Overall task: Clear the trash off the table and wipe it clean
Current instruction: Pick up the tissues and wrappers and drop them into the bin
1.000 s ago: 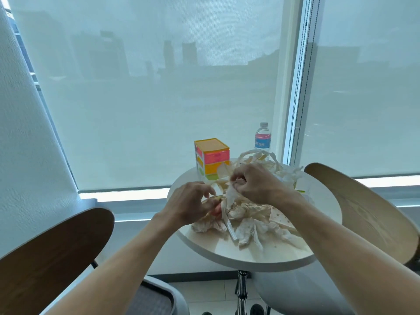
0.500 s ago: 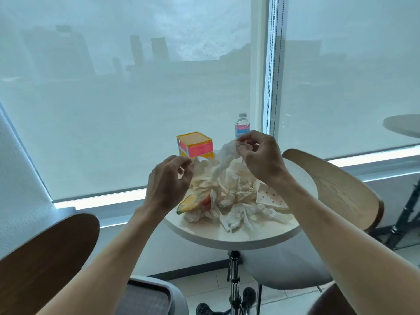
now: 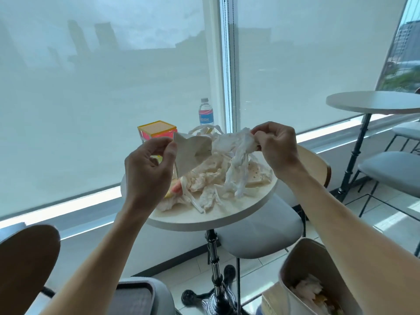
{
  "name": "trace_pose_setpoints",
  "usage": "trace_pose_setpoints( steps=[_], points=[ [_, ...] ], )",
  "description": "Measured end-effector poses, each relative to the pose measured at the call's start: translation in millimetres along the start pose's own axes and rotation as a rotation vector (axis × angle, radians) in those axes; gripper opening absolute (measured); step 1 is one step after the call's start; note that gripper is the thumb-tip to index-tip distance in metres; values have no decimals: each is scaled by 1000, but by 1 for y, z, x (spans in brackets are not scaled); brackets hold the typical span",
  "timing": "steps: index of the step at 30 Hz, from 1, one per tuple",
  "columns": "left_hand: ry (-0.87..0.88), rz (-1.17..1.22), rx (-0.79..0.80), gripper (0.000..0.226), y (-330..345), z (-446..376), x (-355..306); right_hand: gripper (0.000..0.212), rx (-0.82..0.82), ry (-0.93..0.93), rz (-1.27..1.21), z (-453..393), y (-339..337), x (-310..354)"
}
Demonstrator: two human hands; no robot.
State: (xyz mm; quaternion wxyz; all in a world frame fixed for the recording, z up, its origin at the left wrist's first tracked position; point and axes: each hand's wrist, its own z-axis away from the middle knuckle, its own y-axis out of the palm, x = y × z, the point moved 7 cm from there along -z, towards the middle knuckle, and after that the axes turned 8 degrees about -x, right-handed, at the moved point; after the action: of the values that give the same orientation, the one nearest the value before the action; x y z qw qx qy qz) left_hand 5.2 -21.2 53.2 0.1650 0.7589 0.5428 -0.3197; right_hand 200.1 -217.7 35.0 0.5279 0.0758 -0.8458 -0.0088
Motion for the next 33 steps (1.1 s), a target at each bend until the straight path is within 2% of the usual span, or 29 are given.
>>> trace_pose_setpoints(
  steps=[8,17,20,24,27,31,33],
  points=[
    [-23,147,169,11,49,36,-26,31,-52,117,160,-2,-83,-36],
    [-22,235,267,22,100,81,-43,29,67,238,292,18,-168,-93],
    [-46,247,303,19,118,103,-46,23,109,307,345,27,-196,-122],
    [-111,230,377,16,147,137,-44,27,179,385,444,44,-219,-160],
    [-147,209,435,20,167,160,-42,26,311,431,554,58,-226,-188],
    [-254,165,463,15,193,188,-26,18,628,533,728,74,-232,-219],
    [-281,132,475,16,204,200,-17,20,705,545,773,73,-234,-221]
  ],
)
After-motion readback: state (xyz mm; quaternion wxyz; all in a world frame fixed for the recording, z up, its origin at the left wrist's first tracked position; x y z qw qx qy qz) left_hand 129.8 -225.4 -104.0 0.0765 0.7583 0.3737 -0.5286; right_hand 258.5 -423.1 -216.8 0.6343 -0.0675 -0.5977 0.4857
